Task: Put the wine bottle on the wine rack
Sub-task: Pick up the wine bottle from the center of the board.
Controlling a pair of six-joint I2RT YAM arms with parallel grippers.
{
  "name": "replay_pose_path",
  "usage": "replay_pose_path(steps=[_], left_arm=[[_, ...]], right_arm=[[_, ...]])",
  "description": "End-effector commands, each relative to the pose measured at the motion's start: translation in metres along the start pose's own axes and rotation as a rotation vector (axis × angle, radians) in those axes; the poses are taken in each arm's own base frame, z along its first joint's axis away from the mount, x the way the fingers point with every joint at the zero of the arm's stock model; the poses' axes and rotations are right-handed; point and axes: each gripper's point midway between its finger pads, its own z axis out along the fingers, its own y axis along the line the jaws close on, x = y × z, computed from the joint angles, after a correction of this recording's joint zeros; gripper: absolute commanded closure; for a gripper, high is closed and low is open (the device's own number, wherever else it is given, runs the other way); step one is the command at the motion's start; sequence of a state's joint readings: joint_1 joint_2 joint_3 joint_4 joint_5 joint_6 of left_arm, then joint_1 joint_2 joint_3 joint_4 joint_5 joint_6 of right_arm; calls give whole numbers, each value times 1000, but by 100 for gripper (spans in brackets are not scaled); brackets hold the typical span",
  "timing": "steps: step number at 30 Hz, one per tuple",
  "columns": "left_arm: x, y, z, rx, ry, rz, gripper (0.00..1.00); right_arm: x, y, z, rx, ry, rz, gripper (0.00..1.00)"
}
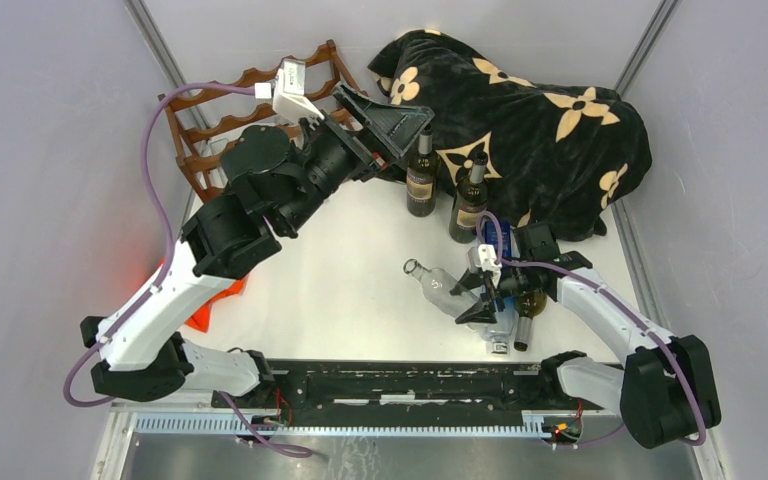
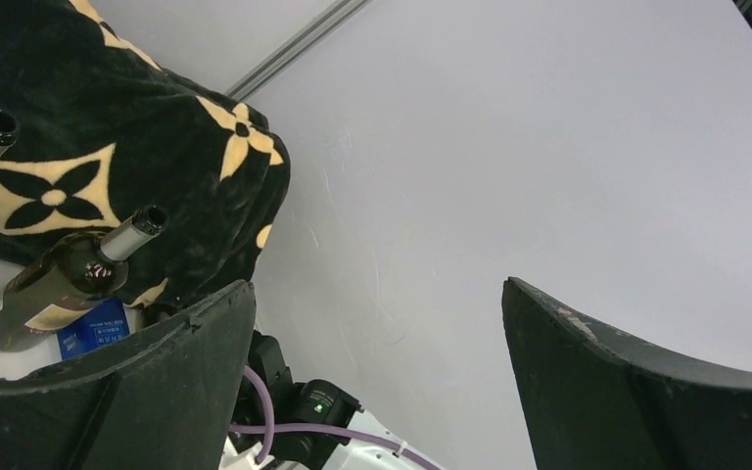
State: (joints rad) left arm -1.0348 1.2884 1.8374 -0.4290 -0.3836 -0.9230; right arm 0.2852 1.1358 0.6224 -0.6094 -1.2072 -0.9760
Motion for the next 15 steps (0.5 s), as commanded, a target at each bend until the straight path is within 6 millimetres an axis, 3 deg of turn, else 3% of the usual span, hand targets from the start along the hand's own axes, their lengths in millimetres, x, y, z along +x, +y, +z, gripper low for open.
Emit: replay_pose_path(steps=[1,4,7,12,15], left_arm=[[-4,-12,5,32,-16,26,0],[7,6,7,-3,6,121,0],[23,47,2,-55,16,254,0],[37,86,-25,29,43,507,1],[55,108,-26,32,187,543,9]], right_arm=[[-21,-10,-3,6,-36,-89,100],[-22,-11,-5,13,-17,-122,100],[-24,-11,-10,22,15,-172,100],[-33,-12,-19,43,62,-283,100],[-41,-14,-21,51,79,-328,100]])
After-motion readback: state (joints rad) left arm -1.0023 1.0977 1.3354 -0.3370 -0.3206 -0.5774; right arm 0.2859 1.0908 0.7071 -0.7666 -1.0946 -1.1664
